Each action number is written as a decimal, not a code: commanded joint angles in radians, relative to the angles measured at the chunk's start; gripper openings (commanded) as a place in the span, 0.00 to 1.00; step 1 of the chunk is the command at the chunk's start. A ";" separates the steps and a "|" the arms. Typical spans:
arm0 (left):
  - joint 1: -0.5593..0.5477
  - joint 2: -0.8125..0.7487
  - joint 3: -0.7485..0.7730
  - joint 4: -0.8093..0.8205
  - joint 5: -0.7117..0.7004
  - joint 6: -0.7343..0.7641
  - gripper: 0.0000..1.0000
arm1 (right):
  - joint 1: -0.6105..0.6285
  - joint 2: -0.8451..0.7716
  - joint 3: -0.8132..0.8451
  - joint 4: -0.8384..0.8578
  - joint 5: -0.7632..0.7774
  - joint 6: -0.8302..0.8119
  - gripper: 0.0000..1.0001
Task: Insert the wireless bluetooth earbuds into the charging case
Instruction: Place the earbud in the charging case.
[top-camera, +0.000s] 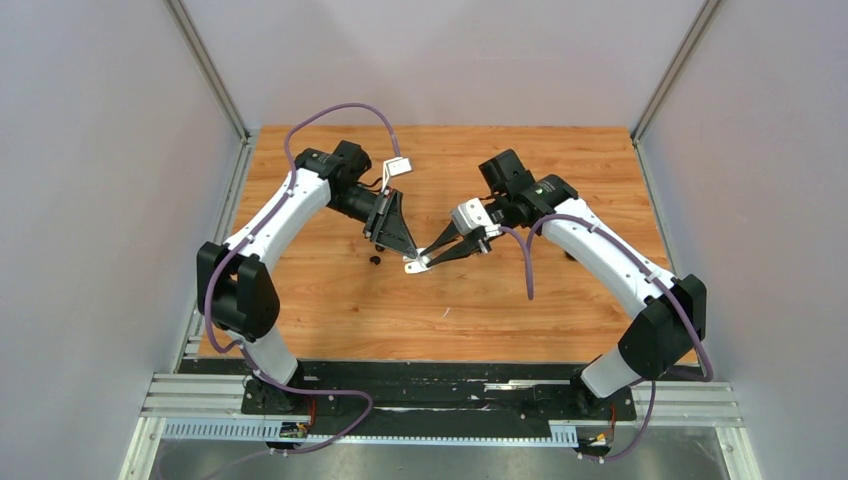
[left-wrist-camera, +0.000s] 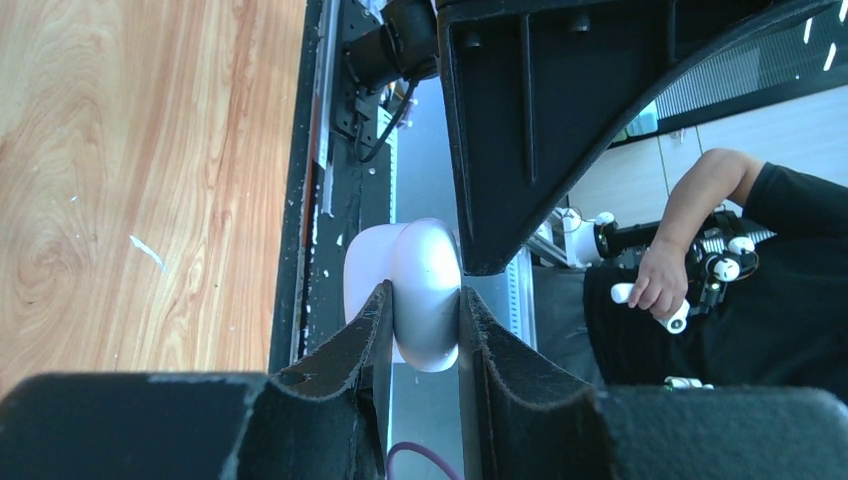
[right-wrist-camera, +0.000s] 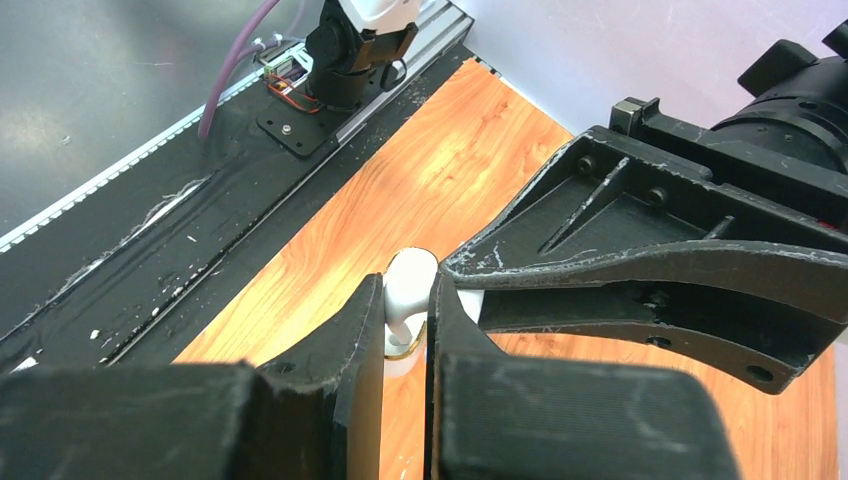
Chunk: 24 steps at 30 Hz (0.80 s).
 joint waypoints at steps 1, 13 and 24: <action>-0.006 0.002 0.044 -0.018 0.034 0.002 0.00 | 0.003 0.004 0.032 -0.046 0.019 -0.036 0.00; -0.006 0.001 0.028 0.026 0.052 -0.063 0.00 | 0.005 0.017 0.028 -0.086 0.042 -0.076 0.00; -0.006 -0.003 -0.002 0.029 0.073 -0.078 0.00 | 0.012 0.061 0.076 -0.184 0.144 -0.215 0.03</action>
